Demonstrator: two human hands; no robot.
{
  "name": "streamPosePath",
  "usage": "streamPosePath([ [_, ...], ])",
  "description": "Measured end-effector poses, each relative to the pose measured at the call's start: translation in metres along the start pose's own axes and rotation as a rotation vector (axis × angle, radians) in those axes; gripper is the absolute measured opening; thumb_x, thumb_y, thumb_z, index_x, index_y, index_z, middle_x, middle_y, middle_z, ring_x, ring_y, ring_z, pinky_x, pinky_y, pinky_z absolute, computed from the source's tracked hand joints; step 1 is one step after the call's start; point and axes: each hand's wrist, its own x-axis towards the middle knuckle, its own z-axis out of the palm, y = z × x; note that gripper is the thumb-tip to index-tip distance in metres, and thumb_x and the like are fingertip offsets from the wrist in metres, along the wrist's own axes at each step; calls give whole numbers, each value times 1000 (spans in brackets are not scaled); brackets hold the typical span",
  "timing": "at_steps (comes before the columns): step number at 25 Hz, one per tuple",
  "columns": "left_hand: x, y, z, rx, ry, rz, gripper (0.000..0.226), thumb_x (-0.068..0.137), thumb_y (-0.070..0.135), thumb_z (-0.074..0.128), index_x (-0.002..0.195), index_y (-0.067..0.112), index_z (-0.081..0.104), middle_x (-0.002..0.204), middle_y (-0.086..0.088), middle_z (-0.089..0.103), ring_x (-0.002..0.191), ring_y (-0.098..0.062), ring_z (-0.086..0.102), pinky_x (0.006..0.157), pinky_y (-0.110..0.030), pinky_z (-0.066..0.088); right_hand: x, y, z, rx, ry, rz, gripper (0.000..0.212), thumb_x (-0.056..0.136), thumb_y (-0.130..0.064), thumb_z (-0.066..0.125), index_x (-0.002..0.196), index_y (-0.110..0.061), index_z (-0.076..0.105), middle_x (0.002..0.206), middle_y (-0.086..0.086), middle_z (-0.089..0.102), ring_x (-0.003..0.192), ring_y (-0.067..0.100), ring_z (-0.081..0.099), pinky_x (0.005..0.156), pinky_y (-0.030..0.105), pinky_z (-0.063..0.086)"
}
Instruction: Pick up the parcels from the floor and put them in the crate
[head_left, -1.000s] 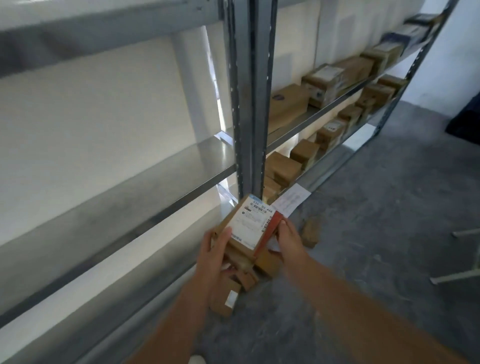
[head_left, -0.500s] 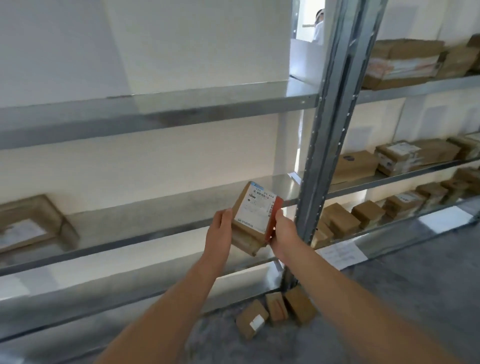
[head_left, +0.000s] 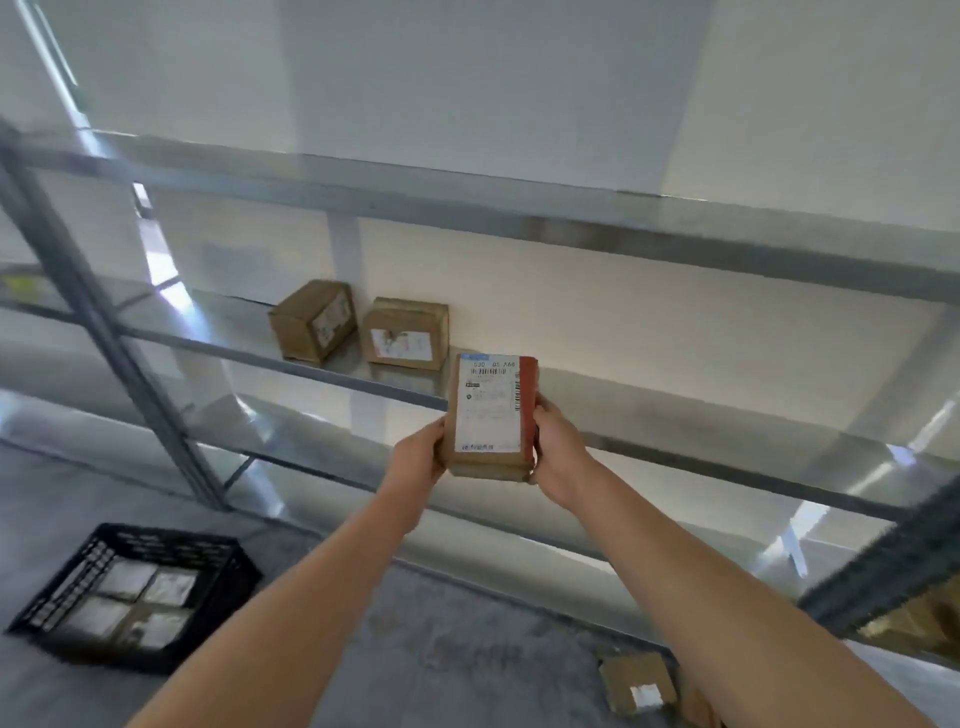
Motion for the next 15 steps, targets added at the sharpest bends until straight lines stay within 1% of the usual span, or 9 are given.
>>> streamPosePath([
  [2, 2, 5, -72, -107, 65, -17, 26, 100, 19, 47, 113, 13, 68, 86, -1, 77, 86, -16, 69, 66, -23, 55, 9, 15, 68, -38, -103, 28, 30, 106, -36, 35, 129, -32, 54, 114, -1, 73, 94, 19, 73, 77, 44, 61],
  [4, 1, 8, -138, -147, 123, -31, 28, 101, 16, 47, 123, 11, 63, 100, -5, 74, 91, -18, 68, 65, -23, 56, 14, 31, 129, -83, -186, 65, 26, 104, -40, 38, 122, -35, 56, 107, 0, 76, 79, 17, 76, 51, 33, 58],
  [5, 0, 8, -171, -150, 157, -26, 30, 101, 15, 47, 128, 10, 60, 108, -7, 72, 96, -19, 67, 67, -24, 56, 15, 41, 161, -115, -228, 80, 25, 103, -43, 39, 116, -37, 59, 103, 0, 77, 76, 18, 76, 47, 31, 56],
  [7, -8, 5, -230, -177, 208, 10, 35, 101, 13, 47, 135, 10, 56, 116, -7, 70, 104, -20, 67, 76, -26, 57, 19, 64, 221, -182, -306, 81, 28, 101, -47, 41, 113, -37, 64, 103, 0, 77, 84, 22, 76, 58, 37, 60],
  [9, -19, 0, -283, -200, 223, 95, 40, 101, 11, 49, 141, 16, 50, 116, 1, 70, 103, -15, 69, 77, -25, 58, 25, 89, 273, -234, -409, 79, 34, 101, -47, 40, 121, -34, 65, 112, 3, 74, 100, 27, 72, 84, 47, 57],
  [11, -28, -6, -323, -140, 198, 161, 66, 93, 2, 60, 146, 33, 37, 124, 13, 62, 105, -15, 68, 74, -31, 60, 29, 107, 309, -329, -465, 68, 35, 101, -42, 41, 122, -31, 67, 113, 4, 74, 105, 27, 70, 94, 47, 54],
  [12, -34, -10, -343, -91, 190, 155, 87, 84, -4, 66, 148, 42, 27, 128, 15, 56, 110, -19, 66, 76, -37, 60, 29, 115, 327, -411, -470, 67, 34, 101, -38, 42, 119, -30, 69, 110, 4, 75, 101, 24, 71, 91, 43, 56],
  [13, -41, -15, -359, -45, 207, 131, 104, 77, -8, 69, 147, 50, 18, 131, 14, 51, 114, -24, 63, 80, -43, 60, 28, 123, 343, -507, -465, 60, 32, 99, -36, 43, 115, -30, 71, 103, 3, 76, 93, 20, 73, 80, 35, 58],
  [15, -50, -28, -386, 7, 307, 98, 117, 70, -10, 74, 140, 61, 12, 136, 7, 47, 117, -25, 60, 87, -46, 57, 29, 136, 368, -635, -480, 38, 29, 97, -35, 47, 103, -29, 75, 88, 1, 77, 70, 12, 72, 55, 21, 52],
])
